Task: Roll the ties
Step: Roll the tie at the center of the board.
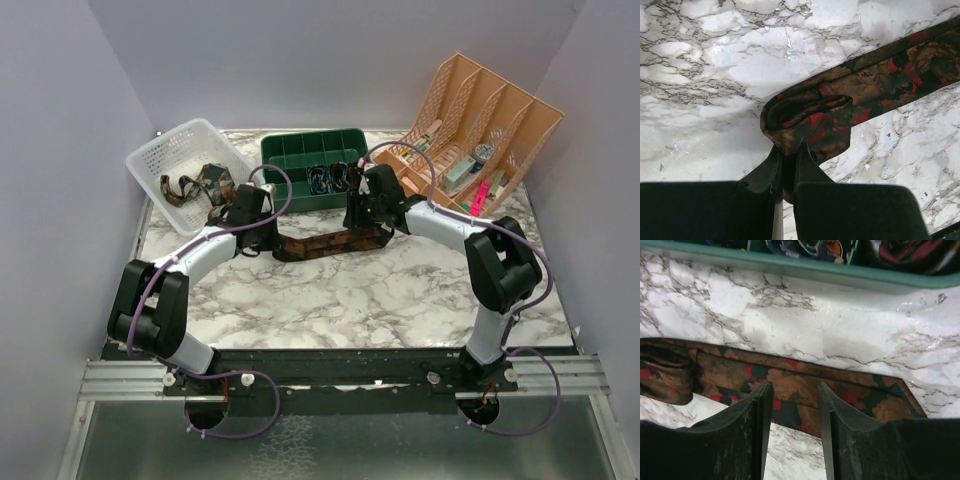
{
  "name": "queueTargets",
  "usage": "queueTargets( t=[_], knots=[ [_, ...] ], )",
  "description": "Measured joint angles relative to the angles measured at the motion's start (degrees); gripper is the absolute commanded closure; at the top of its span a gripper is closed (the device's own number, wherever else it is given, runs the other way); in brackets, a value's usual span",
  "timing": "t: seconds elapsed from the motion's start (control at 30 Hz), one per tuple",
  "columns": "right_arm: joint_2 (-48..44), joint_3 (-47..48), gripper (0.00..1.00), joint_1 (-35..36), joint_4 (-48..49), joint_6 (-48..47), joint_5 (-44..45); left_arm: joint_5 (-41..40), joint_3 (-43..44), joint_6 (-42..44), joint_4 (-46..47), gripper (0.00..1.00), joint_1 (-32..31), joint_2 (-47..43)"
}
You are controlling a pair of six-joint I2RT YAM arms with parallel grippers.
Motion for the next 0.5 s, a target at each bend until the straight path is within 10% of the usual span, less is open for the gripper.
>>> queueTargets(
  t=[0.5],
  knots=[
    [1.3, -5.5, 0.6, -0.1, -1.7, -0.8, 0.2, -2.5, 2.3, -0.2, -2.1, 1.0, 0.0, 0.2]
  ],
)
